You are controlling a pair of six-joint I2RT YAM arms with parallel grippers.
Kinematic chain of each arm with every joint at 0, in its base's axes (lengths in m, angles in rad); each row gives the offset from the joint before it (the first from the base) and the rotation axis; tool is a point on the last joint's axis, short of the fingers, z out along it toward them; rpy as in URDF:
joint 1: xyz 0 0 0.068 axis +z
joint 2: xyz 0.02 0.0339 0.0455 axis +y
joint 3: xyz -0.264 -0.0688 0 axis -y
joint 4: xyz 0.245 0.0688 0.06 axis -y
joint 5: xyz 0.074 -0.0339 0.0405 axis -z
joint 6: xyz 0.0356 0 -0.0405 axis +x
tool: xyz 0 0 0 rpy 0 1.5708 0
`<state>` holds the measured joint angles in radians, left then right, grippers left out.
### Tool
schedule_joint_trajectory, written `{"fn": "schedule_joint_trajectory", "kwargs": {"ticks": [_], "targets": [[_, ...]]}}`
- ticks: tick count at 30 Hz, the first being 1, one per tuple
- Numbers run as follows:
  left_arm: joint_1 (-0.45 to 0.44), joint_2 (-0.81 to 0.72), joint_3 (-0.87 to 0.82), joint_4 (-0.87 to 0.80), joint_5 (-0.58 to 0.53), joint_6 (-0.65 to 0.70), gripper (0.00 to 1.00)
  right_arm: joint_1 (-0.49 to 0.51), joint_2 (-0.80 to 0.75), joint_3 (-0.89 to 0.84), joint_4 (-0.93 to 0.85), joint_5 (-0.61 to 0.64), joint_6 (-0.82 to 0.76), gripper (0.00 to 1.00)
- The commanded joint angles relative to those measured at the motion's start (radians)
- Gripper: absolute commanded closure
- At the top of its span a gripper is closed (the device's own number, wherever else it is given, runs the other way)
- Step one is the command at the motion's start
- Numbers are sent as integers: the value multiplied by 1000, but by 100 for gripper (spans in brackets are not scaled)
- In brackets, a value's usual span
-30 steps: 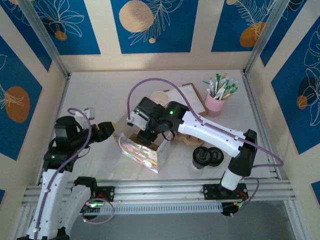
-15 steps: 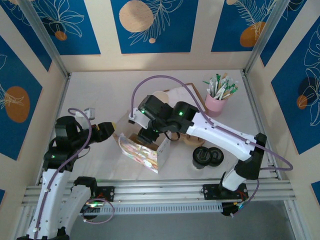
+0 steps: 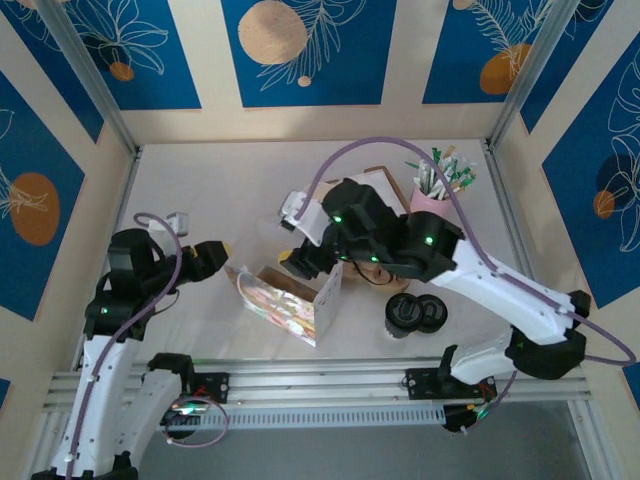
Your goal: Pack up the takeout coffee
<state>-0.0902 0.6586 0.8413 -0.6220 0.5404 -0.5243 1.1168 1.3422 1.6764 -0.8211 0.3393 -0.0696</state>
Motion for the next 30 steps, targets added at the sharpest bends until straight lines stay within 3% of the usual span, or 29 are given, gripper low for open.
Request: {"fn": "schedule_joint_trajectory", "kwargs": {"ticks": [1,5,7,10,12,16,18,19,21,24,28,30], "targets": [[-11,7,49,-21,-13,12,46,-2,-77,-54,70,249,60,12],[-11,17,69,-22,-21,14,46,-22,-139,-84,11,467,218,0],[-11,23,77,-24,-30,15,46,-34,-149,-77,-63,562,324,0],[-11,36,86,-22,-44,17,46,-86,-159,-70,-239,591,507,0],[-11,47,95,-24,-60,18,46,-172,-168,-72,-335,502,633,0],[-11,44,96,-25,-133,5,45,-549,-198,-124,-471,203,863,1],[-11,41,92,-24,-162,-2,45,-732,-229,-188,-440,37,854,0],[-11,41,88,-22,-167,-3,45,-832,-244,-223,-403,-111,795,0],[-11,48,84,-22,-165,-5,45,-947,-250,-256,-392,-252,733,1],[-11,58,82,-31,-161,-3,44,-995,-265,-309,-385,-264,627,1],[-11,61,74,-28,-174,0,44,-983,-270,-361,-421,-203,697,0],[-11,61,67,-26,-180,1,44,-965,-252,-361,-499,-124,799,9]]}}
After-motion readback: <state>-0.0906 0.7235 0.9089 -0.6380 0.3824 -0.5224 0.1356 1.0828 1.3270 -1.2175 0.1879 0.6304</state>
